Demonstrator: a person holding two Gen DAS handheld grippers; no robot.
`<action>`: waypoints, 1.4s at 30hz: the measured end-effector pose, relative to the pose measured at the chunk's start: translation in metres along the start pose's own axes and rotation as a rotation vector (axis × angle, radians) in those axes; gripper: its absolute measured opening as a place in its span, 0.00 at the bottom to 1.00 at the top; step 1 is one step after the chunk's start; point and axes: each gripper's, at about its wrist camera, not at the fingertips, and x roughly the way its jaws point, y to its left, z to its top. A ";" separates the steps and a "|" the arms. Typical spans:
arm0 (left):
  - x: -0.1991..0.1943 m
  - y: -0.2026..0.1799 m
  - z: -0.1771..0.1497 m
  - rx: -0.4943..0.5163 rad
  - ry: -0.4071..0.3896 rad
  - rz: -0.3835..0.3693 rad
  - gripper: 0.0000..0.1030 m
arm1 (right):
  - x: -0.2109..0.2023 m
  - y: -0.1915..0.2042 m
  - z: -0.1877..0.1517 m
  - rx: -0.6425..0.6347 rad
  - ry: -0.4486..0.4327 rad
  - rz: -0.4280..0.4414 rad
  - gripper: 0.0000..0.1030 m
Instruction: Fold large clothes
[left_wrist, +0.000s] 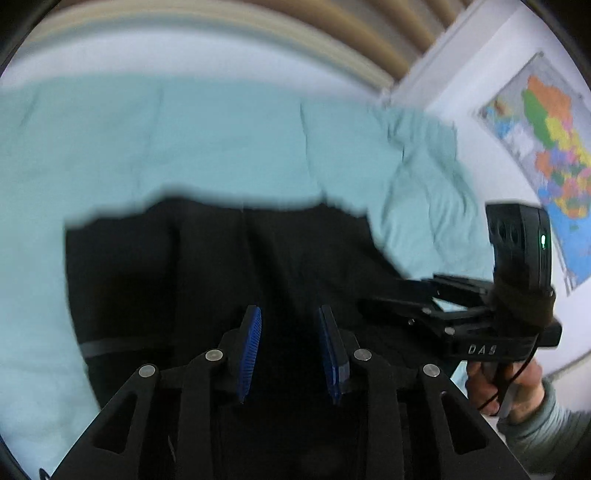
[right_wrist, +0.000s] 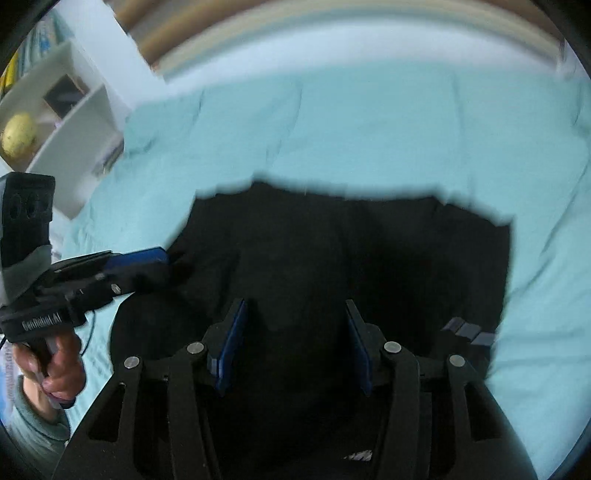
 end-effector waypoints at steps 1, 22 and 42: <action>0.011 0.005 -0.014 -0.014 0.035 -0.004 0.31 | 0.011 -0.005 -0.012 0.000 0.026 -0.001 0.53; 0.025 0.008 -0.082 -0.076 0.086 -0.033 0.31 | 0.006 -0.040 -0.089 0.016 0.035 -0.002 0.53; 0.066 0.027 -0.102 -0.128 0.190 -0.054 0.43 | 0.062 -0.075 -0.039 0.111 0.052 -0.063 0.53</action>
